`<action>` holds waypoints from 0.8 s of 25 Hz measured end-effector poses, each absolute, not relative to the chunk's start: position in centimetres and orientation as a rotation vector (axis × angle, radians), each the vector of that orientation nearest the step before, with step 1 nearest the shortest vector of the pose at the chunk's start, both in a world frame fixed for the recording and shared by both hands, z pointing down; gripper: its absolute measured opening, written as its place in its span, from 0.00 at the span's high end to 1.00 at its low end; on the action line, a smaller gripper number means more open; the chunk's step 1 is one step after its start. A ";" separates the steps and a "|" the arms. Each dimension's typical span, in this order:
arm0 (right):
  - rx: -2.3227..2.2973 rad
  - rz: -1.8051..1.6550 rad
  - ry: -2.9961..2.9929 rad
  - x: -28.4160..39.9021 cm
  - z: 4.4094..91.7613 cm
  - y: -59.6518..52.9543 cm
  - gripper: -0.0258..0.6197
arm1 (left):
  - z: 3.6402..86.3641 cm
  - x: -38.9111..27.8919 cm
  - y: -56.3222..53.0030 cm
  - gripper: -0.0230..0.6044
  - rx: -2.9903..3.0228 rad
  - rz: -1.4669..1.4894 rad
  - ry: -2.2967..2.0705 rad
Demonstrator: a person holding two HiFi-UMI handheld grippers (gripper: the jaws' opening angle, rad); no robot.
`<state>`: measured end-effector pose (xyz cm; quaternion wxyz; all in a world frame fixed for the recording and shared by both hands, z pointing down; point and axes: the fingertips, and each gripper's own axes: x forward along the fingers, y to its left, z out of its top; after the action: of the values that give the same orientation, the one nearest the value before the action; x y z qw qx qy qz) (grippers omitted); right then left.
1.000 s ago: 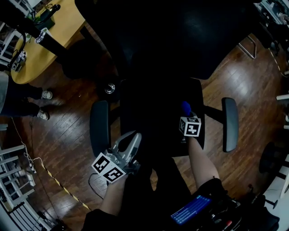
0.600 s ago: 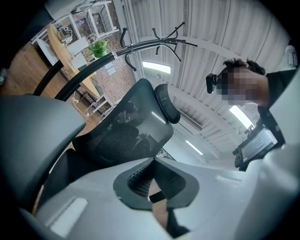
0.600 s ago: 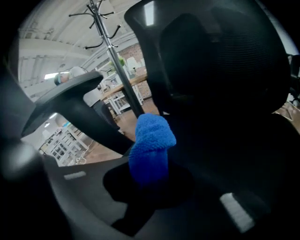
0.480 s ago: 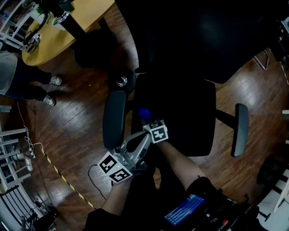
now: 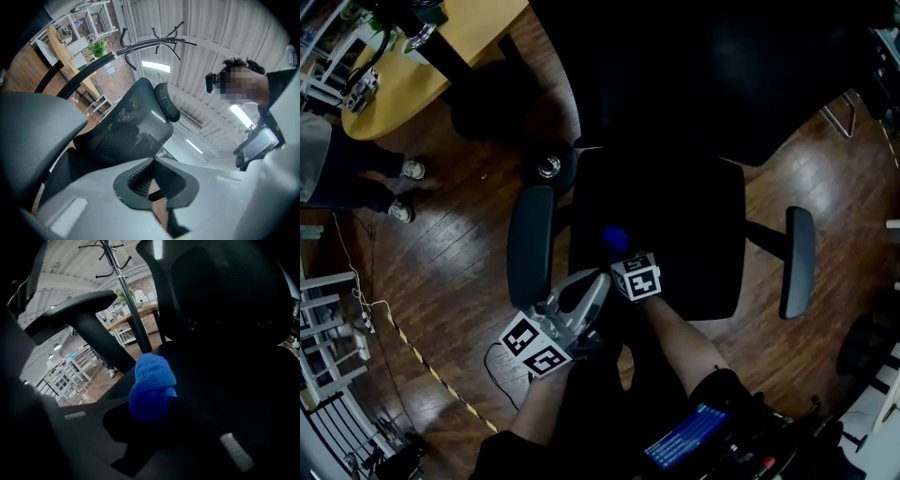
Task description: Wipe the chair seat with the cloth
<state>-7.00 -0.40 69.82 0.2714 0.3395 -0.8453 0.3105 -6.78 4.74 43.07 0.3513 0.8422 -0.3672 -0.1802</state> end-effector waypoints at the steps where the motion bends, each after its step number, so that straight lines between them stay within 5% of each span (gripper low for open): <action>1: 0.946 0.832 -2.253 -5.2 69.9 -0.6 0.90 | 43.1 -6.6 4.7 0.98 2.183 -0.462 -0.943; 12: 1.395 0.840 -1.915 18.1 71.1 -1.3 0.90 | 43.0 -3.4 3.8 0.98 2.218 -0.433 -0.853; 20: 1.428 0.833 -1.873 20.7 70.7 -1.1 0.90 | 42.7 -2.9 3.2 0.98 2.217 -0.433 -0.857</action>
<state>20.66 -1.15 70.68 0.3162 0.5424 -0.7111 0.3165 -2.87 3.23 42.68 0.3548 0.8579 -0.3316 -0.1677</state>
